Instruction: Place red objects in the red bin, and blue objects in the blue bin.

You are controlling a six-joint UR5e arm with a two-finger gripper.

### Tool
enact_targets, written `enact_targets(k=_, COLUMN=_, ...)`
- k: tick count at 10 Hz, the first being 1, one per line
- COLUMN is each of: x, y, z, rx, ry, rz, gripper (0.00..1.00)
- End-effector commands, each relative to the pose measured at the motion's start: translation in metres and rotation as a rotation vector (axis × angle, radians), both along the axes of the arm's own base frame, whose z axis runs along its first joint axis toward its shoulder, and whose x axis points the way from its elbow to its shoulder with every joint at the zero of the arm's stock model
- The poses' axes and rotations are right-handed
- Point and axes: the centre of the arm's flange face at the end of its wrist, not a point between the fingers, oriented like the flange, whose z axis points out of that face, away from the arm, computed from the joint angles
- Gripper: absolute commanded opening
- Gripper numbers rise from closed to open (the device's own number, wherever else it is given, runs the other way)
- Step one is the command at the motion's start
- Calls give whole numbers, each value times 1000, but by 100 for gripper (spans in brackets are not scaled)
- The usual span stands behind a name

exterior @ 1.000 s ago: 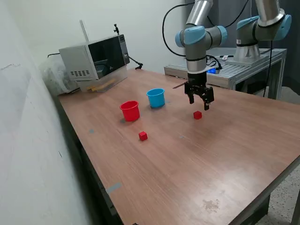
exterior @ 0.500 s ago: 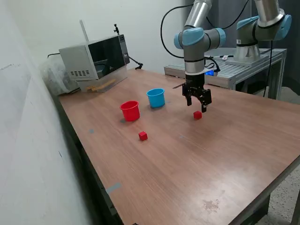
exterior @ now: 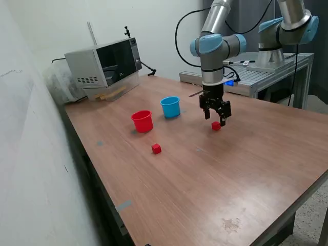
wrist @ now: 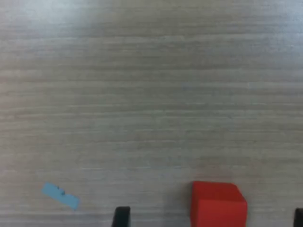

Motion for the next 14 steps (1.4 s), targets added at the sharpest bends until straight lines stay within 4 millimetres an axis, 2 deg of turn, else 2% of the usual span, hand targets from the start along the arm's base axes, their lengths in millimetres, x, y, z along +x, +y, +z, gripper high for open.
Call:
enact_targets(k=1, x=-1, y=-1, z=-1, rx=-5, ry=10, rz=0, gripper=0)
enact_targets(k=6, x=0, y=2, z=1, rx=-10, ry=2, rz=15, gripper=0)
enact_targets(k=7, x=-1, y=2, z=21, rx=-12, ry=32, rz=23, gripper=0)
enact_targets(k=9, x=6, y=5, z=87, rx=-10, ry=71, rz=43, gripper=0)
enact_targets(k=10, x=8, y=7, z=135, rx=-6, ry=117, rz=66, gripper=0)
enact_targets(k=11, x=12, y=8, z=159, rx=-5, ry=134, rz=69, gripper=0)
enact_targets(k=13, x=18, y=7, z=188, rx=-1, ry=172, rz=72, gripper=0)
enact_targets(k=14, x=3, y=8, z=205, rx=0, ry=210, rz=70, gripper=0)
